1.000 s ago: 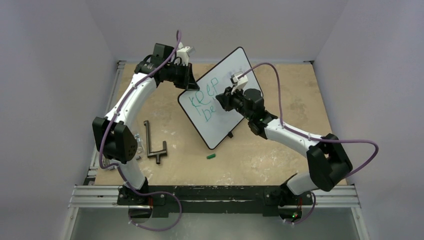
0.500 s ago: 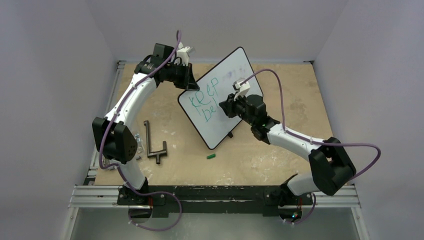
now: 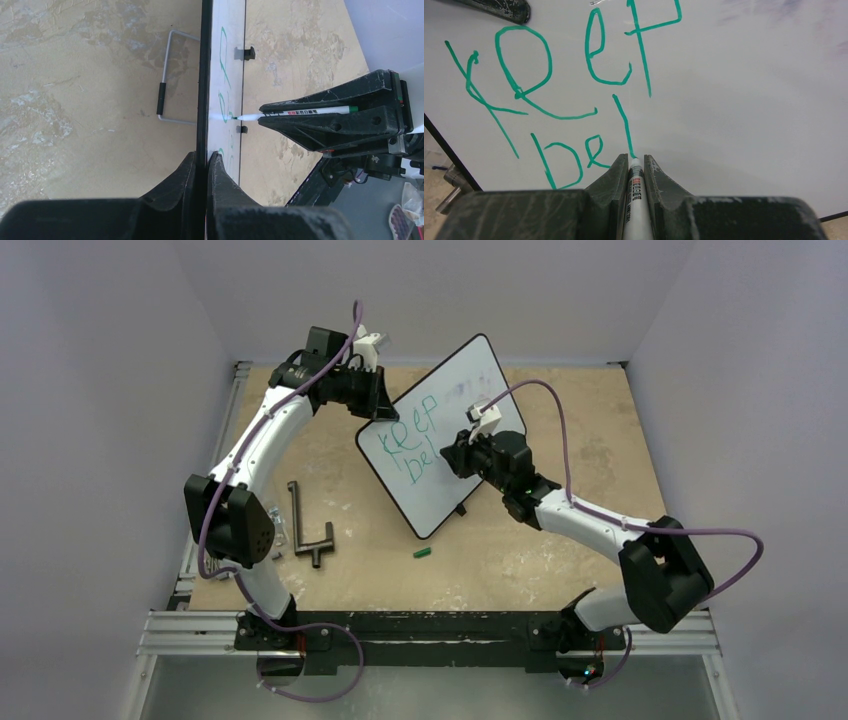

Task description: Write a sentence on the whiteboard

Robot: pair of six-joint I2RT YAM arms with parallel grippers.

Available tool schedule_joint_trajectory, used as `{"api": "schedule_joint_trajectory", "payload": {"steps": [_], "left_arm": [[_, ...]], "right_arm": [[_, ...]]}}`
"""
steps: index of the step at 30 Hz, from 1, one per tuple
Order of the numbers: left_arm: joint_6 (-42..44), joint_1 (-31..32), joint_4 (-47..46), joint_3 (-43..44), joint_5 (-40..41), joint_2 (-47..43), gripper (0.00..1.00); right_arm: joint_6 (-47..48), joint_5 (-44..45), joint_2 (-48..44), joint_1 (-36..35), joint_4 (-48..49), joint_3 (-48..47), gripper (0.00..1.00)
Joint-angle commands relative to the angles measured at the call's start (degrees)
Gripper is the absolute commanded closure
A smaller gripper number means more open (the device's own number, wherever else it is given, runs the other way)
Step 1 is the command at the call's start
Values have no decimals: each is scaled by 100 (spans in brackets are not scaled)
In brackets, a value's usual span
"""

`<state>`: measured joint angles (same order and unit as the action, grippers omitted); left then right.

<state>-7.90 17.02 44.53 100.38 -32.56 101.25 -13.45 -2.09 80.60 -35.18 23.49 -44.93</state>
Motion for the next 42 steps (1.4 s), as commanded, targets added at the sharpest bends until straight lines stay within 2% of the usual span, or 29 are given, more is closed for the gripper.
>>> {"api": "schedule_joint_trajectory", "payload": {"steps": [1, 17, 33, 34, 42], "left_arm": [[534, -68, 371, -110, 1441, -174, 100], [419, -67, 199, -242, 1795, -263, 100], [474, -67, 228, -242, 1723, -293, 100], [474, -67, 237, -239, 1726, -291, 100], [471, -67, 255, -225, 1691, -286, 100]], "right_arm": [[44, 184, -115, 2, -116, -61, 100], [228, 323, 94, 30, -255, -698, 100], [190, 314, -180, 69, -288, -792, 100], [187, 314, -413, 76, -279, -804, 100], [78, 232, 40, 175, -154, -924, 100]]}}
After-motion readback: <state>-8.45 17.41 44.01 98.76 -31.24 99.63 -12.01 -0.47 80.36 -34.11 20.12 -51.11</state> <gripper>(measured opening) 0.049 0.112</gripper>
